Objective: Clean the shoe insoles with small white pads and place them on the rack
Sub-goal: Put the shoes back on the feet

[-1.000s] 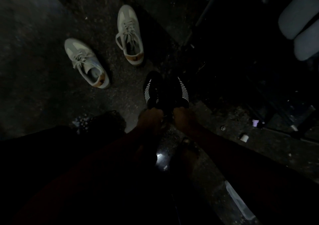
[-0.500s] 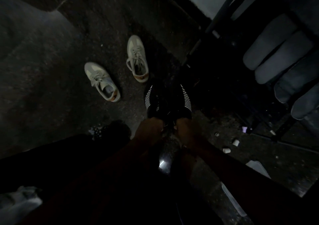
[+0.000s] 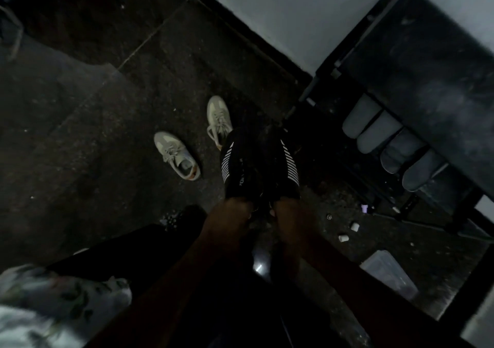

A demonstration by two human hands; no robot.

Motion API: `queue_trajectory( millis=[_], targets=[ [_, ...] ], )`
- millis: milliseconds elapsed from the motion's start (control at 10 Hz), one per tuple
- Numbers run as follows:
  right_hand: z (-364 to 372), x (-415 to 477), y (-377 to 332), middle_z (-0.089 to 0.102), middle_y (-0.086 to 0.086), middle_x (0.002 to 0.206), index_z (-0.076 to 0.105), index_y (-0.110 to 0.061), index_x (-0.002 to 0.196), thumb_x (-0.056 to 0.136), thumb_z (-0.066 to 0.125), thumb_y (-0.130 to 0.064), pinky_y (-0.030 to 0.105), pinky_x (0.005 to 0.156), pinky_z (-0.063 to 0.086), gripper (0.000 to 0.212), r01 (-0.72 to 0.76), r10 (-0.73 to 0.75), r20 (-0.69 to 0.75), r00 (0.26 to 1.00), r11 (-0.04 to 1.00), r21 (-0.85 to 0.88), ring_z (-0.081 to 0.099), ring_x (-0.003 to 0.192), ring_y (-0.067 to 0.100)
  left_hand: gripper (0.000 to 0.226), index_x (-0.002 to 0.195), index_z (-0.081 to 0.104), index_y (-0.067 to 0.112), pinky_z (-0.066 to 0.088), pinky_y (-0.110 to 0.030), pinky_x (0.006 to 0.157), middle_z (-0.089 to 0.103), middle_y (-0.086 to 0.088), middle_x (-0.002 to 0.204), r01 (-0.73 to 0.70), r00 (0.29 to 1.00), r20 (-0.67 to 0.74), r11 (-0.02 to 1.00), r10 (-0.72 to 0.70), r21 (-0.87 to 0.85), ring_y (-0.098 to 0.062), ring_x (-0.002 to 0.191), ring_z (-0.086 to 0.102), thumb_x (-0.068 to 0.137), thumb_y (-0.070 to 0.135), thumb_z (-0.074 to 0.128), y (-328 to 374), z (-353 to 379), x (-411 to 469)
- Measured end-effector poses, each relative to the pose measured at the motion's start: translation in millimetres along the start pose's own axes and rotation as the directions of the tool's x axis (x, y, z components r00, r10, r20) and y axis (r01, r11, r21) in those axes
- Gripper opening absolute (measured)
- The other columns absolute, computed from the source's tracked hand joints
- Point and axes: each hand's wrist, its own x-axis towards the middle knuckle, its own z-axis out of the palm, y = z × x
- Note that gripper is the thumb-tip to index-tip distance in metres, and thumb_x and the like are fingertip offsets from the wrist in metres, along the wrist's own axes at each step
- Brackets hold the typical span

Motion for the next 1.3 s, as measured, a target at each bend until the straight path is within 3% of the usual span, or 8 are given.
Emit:
queue_trajectory(
  millis=[100, 200, 300, 600, 800, 1000, 1200, 1300],
  targets=[
    [-54, -67, -15, 0.071, 0.022, 0.101, 0.074, 0.004, 0.095, 0.094, 0.067, -0.008, 0.034, 0.082, 0.054, 0.014, 0.146, -0.150, -0.229, 0.962, 0.989, -0.032, 0.070, 0.097, 0.033, 0.032, 0.110, 0.066, 0.023, 0.053, -0.030, 0.078, 0.070, 0.000, 0.111, -0.201, 0.979, -0.001, 0.969, 0.203, 0.141, -0.026, 0.100, 0.068, 0.086, 0.043, 0.063, 17, -46, -36],
    [-73, -100, -20, 0.068, 0.016, 0.115, 0.071, -0.004, 0.111, 0.101, 0.057, -0.014, 0.034, 0.089, 0.050, 0.020, 0.184, -0.191, -0.172, 0.966, 0.981, -0.059, 0.065, 0.109, 0.032, 0.034, 0.109, 0.065, 0.024, 0.054, -0.035, 0.076, 0.068, 0.001, 0.113, -0.261, 0.960, -0.061, 0.951, 0.274, 0.165, -0.027, 0.100, 0.068, 0.085, 0.047, 0.059, 22, -71, -54],
    [-99, -141, -28, 0.074, 0.012, 0.091, 0.077, -0.007, 0.090, 0.083, 0.082, -0.020, 0.031, 0.072, 0.055, 0.015, 0.162, -0.155, -0.290, 0.944, 0.987, -0.001, 0.074, 0.085, 0.031, 0.035, 0.116, 0.066, 0.024, 0.056, -0.038, 0.079, 0.066, 0.000, 0.119, -0.276, 0.951, -0.087, 0.940, 0.298, 0.203, -0.028, 0.104, 0.067, 0.087, 0.044, 0.060, 42, -106, -79],
    [-153, -207, -24, 0.064, 0.019, 0.123, 0.068, -0.002, 0.117, 0.100, 0.056, -0.011, 0.040, 0.099, 0.048, 0.023, 0.178, -0.141, -0.347, 0.927, 0.981, 0.078, 0.060, 0.117, 0.037, 0.047, 0.112, 0.072, 0.015, 0.055, -0.035, 0.075, 0.071, -0.008, 0.111, -0.420, 0.880, -0.089, 0.853, 0.466, 0.311, -0.032, 0.097, 0.070, 0.077, 0.033, 0.045, 100, -190, -128],
    [-192, -256, -12, 0.066, 0.010, 0.130, 0.065, -0.009, 0.129, 0.106, 0.050, -0.024, 0.031, 0.097, 0.045, 0.031, 0.068, 0.042, -0.505, 0.862, 0.978, 0.197, 0.063, 0.120, 0.027, 0.035, 0.076, 0.072, 0.019, 0.047, -0.022, 0.043, 0.068, 0.001, 0.071, -0.552, 0.782, -0.012, 0.701, 0.623, 0.452, -0.022, 0.057, 0.068, 0.064, 0.030, 0.041, 152, -237, -134],
    [-228, -284, 30, 0.070, 0.005, 0.112, 0.068, -0.017, 0.112, 0.101, 0.054, -0.030, 0.036, 0.084, 0.051, 0.023, 0.017, 0.146, -0.602, 0.785, 0.967, 0.256, 0.068, 0.104, 0.028, 0.036, 0.081, 0.074, 0.017, 0.048, -0.022, 0.044, 0.070, 0.002, 0.074, -0.665, 0.632, 0.015, 0.531, 0.775, 0.525, -0.018, 0.060, 0.069, 0.074, 0.035, 0.043, 216, -253, -113],
    [-258, -300, 91, 0.071, 0.006, 0.111, 0.070, -0.016, 0.113, 0.096, 0.052, -0.028, 0.041, 0.084, 0.056, 0.027, -0.063, 0.240, -0.611, 0.754, 0.953, 0.297, 0.069, 0.102, 0.030, 0.030, 0.090, 0.076, 0.019, 0.051, -0.023, 0.052, 0.073, 0.002, 0.082, -0.710, 0.590, 0.100, 0.457, 0.801, 0.536, -0.019, 0.070, 0.072, 0.066, 0.034, 0.085, 295, -241, -74],
    [-271, -296, 134, 0.072, 0.006, 0.115, 0.069, -0.020, 0.115, 0.092, 0.050, -0.025, 0.040, 0.083, 0.055, 0.030, -0.153, 0.305, -0.592, 0.746, 0.944, 0.294, 0.070, 0.106, 0.031, 0.029, 0.098, 0.072, 0.014, 0.053, -0.032, 0.064, 0.072, -0.005, 0.092, -0.772, 0.565, 0.165, 0.446, 0.809, 0.454, -0.027, 0.082, 0.071, 0.084, 0.036, 0.058, 348, -225, -57]
  ],
)
